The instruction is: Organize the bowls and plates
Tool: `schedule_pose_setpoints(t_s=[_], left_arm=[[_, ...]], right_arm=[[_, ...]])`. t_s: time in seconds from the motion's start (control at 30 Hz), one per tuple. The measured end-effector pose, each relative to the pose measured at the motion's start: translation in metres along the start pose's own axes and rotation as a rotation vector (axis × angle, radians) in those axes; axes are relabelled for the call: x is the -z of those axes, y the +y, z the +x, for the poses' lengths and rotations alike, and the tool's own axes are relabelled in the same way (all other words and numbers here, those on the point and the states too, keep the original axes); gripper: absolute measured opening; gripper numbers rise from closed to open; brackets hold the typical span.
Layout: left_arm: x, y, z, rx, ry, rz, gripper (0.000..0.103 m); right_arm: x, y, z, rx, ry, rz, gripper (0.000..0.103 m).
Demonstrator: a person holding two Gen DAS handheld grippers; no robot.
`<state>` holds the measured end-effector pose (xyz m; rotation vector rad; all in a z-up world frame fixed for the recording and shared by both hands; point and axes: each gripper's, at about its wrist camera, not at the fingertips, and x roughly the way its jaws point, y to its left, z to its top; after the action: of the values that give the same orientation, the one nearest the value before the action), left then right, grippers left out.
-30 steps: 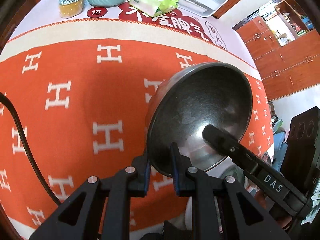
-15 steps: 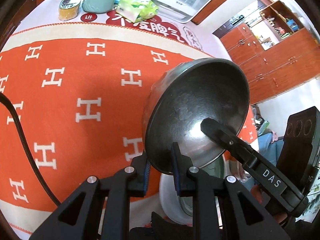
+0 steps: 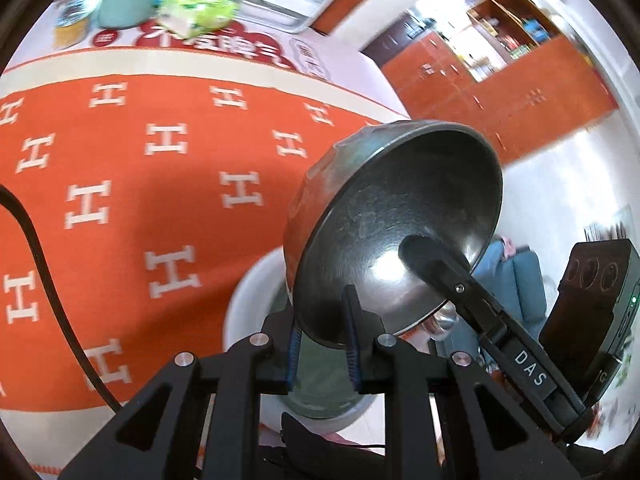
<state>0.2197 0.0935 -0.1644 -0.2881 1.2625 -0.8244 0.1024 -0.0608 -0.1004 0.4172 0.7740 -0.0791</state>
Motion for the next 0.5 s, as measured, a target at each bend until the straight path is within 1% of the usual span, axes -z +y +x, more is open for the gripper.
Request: schedule_pose_setpoints(t_s=[0.27,0.5], left_arm=[[0.010,-0.061,0.041,0.041,0.103,0.140,0.017],[0.023,-0.109,0.072,0.065,0.174,0.228,0.017]], right_arm=[[0.019,-0.050,-0.041,0.117,-0.057,0.090,0.012],[0.033,-0.095,-0.075,0.186,-0.094,0.162,0.012]])
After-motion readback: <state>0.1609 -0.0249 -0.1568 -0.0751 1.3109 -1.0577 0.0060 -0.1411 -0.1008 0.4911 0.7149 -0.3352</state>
